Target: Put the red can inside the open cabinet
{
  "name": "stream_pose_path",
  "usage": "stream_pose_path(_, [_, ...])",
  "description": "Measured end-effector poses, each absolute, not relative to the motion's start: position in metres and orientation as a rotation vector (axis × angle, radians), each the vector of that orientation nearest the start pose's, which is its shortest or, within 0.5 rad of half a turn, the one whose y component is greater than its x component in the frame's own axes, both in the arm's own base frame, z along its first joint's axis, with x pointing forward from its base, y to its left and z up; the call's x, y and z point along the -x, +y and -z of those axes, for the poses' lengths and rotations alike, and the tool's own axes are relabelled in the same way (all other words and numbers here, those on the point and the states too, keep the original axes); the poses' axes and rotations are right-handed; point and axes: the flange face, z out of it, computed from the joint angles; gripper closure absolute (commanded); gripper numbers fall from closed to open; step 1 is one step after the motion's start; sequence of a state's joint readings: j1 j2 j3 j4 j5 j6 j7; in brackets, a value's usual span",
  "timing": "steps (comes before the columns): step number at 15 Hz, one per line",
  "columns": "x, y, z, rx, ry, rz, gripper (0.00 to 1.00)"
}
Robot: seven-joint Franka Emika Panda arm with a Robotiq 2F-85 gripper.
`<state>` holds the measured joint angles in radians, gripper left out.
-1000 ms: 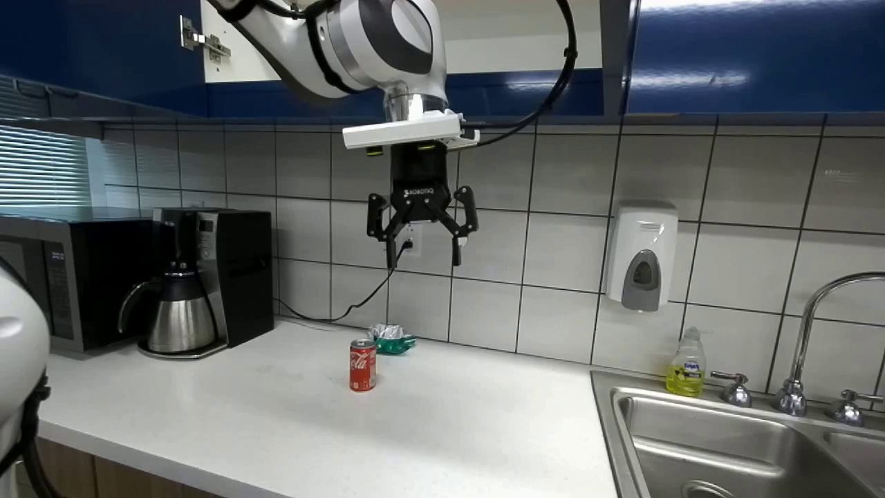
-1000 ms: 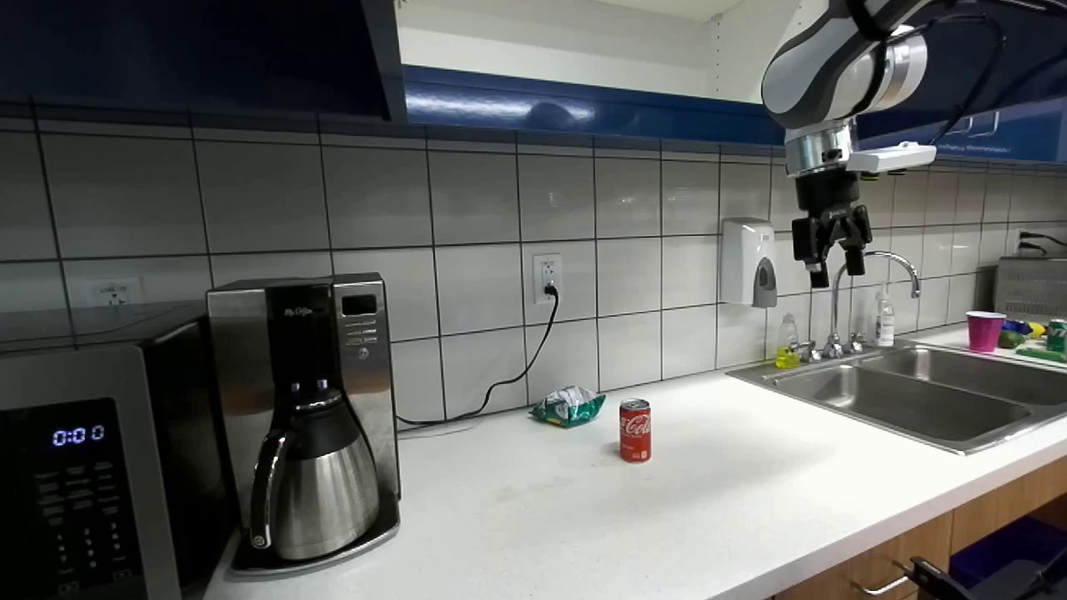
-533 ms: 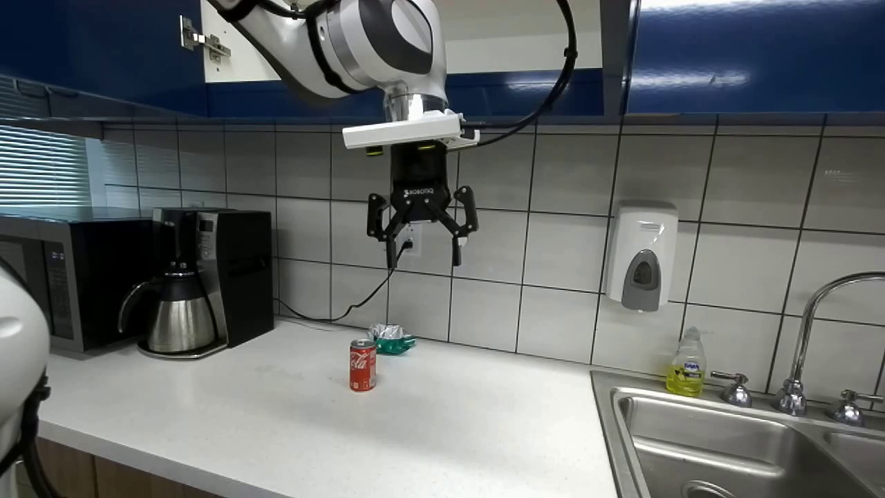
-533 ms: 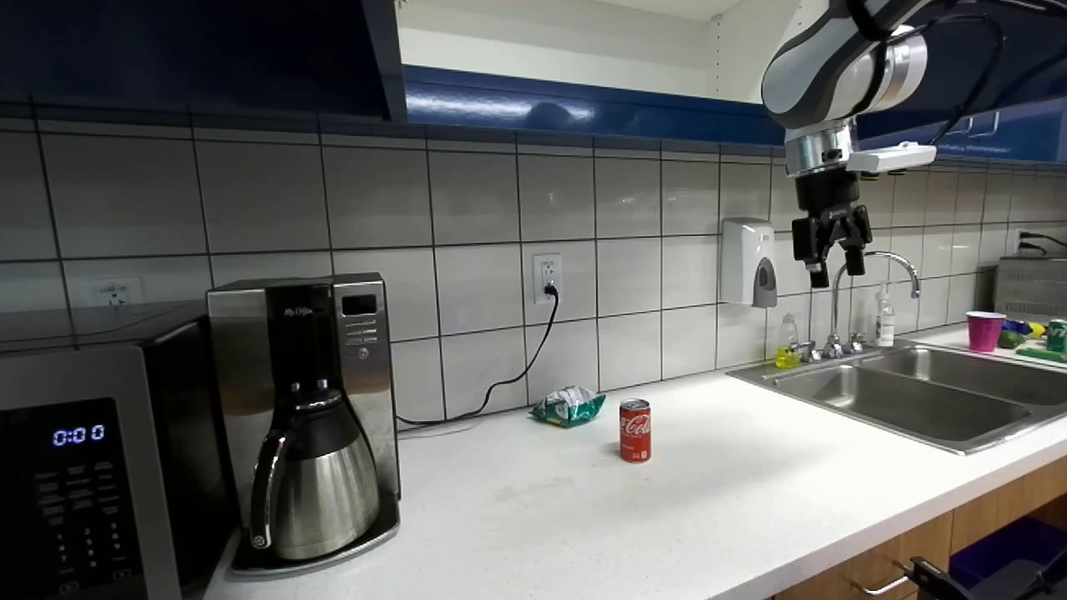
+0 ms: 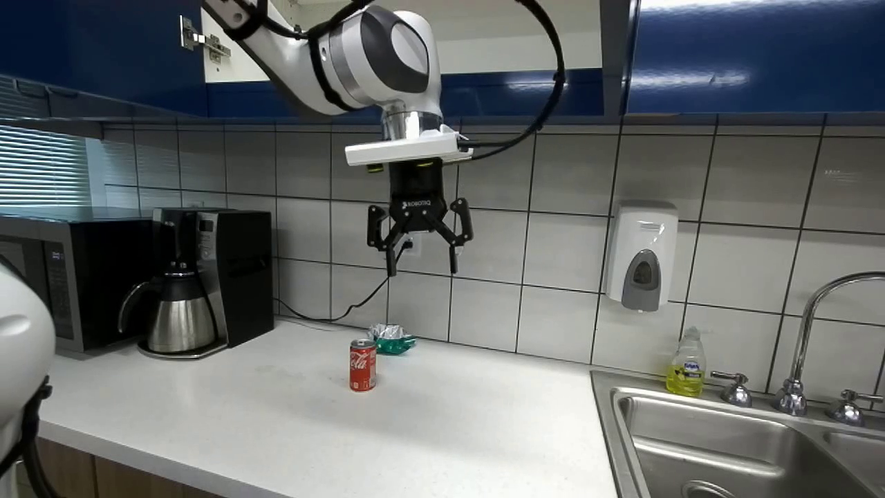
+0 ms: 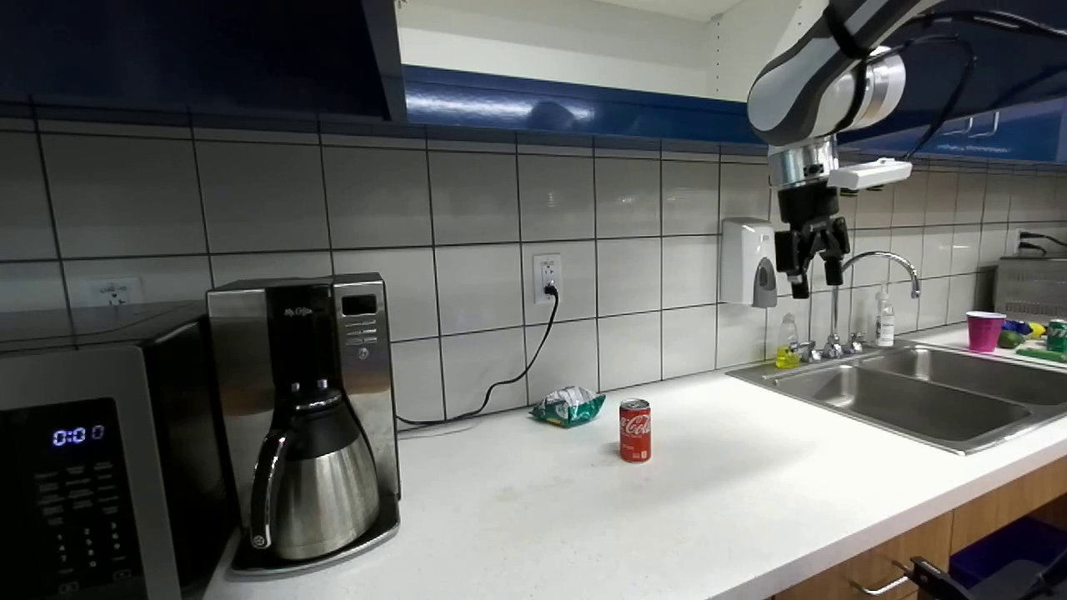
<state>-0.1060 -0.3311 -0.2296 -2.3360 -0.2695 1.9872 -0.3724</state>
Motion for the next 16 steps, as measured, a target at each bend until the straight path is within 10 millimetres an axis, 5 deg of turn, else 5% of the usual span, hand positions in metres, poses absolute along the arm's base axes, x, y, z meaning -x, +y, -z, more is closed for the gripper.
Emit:
stream_pose_path(10, [-0.486, -0.130, -0.350, 3.273, -0.477, -0.161, 0.00])
stream_pose_path(16, [-0.513, -0.099, -0.309, 3.250, -0.607, -0.183, 0.00])
